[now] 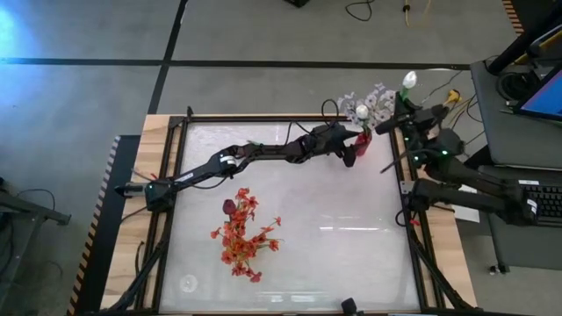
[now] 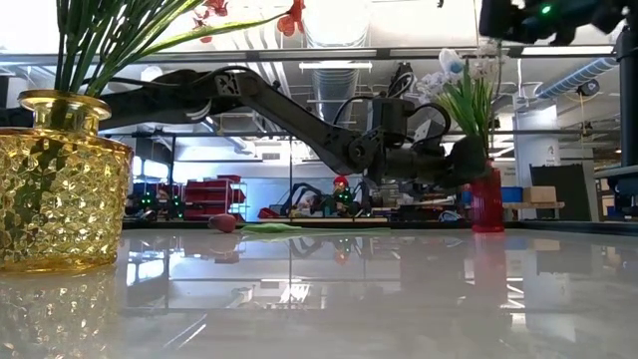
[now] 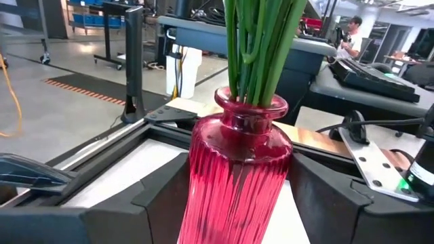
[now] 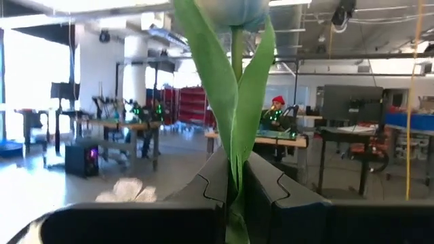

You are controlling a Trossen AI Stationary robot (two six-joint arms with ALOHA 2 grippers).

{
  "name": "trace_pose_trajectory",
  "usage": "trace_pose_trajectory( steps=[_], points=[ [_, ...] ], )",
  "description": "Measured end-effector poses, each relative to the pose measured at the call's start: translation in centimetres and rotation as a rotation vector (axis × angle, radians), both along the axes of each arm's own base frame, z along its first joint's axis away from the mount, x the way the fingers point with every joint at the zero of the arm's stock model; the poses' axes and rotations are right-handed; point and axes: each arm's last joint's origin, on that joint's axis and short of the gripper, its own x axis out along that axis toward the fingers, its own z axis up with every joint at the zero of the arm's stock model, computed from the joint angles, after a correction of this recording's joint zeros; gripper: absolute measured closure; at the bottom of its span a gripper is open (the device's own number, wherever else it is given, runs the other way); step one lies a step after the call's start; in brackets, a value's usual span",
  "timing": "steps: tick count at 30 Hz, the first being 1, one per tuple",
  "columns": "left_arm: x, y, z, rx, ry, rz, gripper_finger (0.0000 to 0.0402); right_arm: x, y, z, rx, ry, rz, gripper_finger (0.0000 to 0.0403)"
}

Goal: Sort flowers into vase by color
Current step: Put the white tulip into the red vase

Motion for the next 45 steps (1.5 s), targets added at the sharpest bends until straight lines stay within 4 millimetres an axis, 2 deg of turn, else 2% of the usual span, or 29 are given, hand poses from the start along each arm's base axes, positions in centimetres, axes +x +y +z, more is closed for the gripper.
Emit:
trace_pose_trajectory(
  steps=[8,29,45],
  points=[
    [0.0,-0.1,0.0,0.012,0.004,0.007,0.0178,1.1,-0.6,-0.5,0.003,0.017,-0.015,0.0385],
    [0.0,-0.1,0.0,0.034,0.014,0.005,0.0190,0.6,-0.5,-0.8,0.076,-0.033,-0.078,0.0385],
    [0.0,-0.1,0.0,0.039,0.015,0.005,0.0196,-0.3,-0.1,-0.8,0.147,-0.073,-0.052,0.0385]
  ],
)
